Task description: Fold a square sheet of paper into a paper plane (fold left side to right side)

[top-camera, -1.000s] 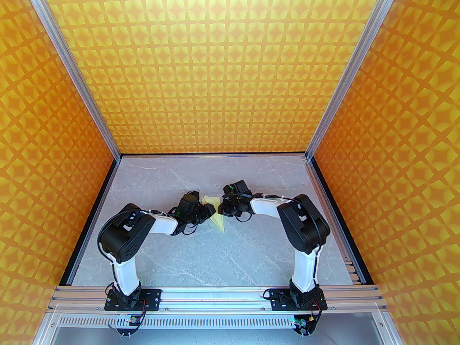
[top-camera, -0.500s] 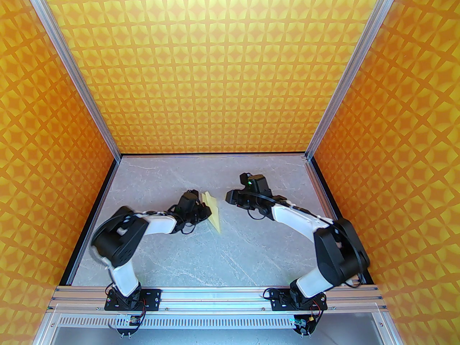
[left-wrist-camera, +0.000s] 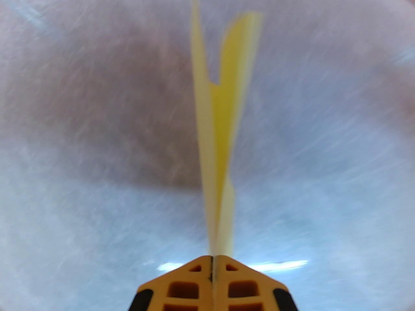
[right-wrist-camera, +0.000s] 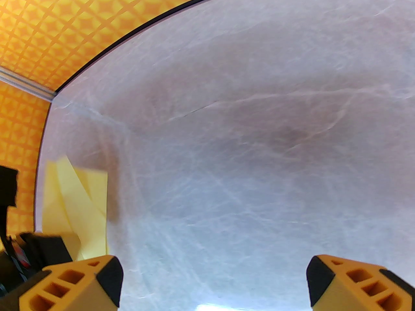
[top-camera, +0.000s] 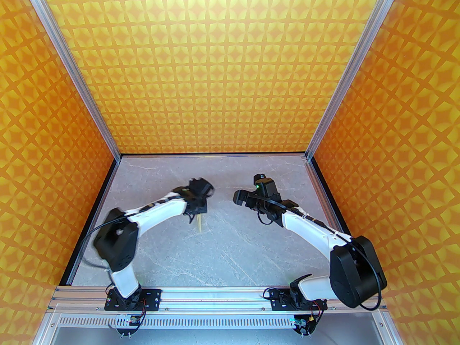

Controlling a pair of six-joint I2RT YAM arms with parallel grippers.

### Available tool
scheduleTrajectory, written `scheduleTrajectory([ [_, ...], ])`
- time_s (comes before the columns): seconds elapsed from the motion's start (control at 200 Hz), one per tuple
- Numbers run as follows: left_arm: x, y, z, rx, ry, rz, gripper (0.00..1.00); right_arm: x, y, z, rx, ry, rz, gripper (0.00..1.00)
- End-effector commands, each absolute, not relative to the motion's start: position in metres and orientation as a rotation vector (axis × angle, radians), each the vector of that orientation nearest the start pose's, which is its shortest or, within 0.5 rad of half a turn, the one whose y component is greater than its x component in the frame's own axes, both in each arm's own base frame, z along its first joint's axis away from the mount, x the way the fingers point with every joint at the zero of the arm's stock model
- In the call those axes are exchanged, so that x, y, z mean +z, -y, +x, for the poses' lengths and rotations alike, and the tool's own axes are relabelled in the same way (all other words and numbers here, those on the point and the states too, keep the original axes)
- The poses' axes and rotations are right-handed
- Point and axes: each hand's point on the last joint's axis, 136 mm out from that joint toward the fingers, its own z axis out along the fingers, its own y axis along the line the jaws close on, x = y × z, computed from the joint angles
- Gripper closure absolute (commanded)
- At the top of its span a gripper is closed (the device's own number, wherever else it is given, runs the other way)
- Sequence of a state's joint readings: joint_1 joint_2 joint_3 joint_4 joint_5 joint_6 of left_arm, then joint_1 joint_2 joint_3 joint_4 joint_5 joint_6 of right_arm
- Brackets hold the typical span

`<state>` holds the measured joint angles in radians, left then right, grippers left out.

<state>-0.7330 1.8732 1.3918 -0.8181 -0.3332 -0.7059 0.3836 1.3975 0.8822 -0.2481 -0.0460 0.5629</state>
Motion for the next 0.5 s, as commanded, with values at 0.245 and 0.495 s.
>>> scheduleTrajectory([
  [0.245,0.057,0.252,0.329,0.393,-2.786,0.033,0.82,0.133,-0.103,0.346,0.210,-2.379,0.265,0.01],
  [0.495,0.061,0.269,0.332,0.309,-2.782,0.024,1.00,0.128,-0.106,0.343,0.226,-2.402,0.256,0.01],
])
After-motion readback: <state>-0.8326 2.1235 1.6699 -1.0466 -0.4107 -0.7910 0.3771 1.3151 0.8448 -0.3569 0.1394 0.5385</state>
